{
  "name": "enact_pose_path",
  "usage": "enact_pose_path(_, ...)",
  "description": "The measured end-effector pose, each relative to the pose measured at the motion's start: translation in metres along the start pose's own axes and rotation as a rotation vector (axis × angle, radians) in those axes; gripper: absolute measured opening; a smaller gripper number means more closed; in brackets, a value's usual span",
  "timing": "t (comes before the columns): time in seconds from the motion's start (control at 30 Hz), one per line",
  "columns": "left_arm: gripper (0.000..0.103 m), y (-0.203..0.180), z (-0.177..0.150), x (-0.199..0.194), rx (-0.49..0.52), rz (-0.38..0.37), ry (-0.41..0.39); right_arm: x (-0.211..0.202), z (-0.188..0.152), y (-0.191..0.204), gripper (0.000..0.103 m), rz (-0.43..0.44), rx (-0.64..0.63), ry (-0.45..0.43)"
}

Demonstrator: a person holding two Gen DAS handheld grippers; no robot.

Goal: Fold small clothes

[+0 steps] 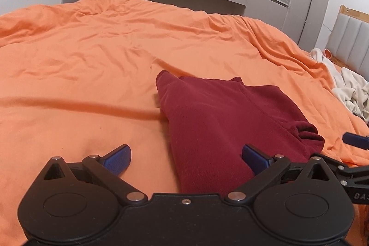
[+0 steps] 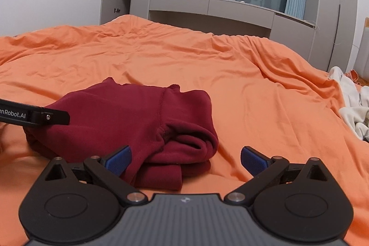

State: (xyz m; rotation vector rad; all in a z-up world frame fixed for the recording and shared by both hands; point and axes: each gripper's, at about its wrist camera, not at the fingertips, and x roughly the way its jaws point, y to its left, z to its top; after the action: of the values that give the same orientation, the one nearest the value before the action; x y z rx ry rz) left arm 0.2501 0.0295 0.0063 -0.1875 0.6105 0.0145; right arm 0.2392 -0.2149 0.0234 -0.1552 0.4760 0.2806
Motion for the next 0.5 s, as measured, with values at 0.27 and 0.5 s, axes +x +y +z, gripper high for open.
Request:
enact_pose_path(0.27,0.102,-0.004,-0.005,-0.030,-0.015,0.001,-0.079,-0.037,-0.007,-0.014,0.103,-0.013,0.077,-0.091)
enact_pose_path(0.5,0.102,-0.009,-0.021,-0.069,-0.001,-0.017,-0.149,-0.079,-0.018,-0.023,0.103,0.012,0.184,-0.197)
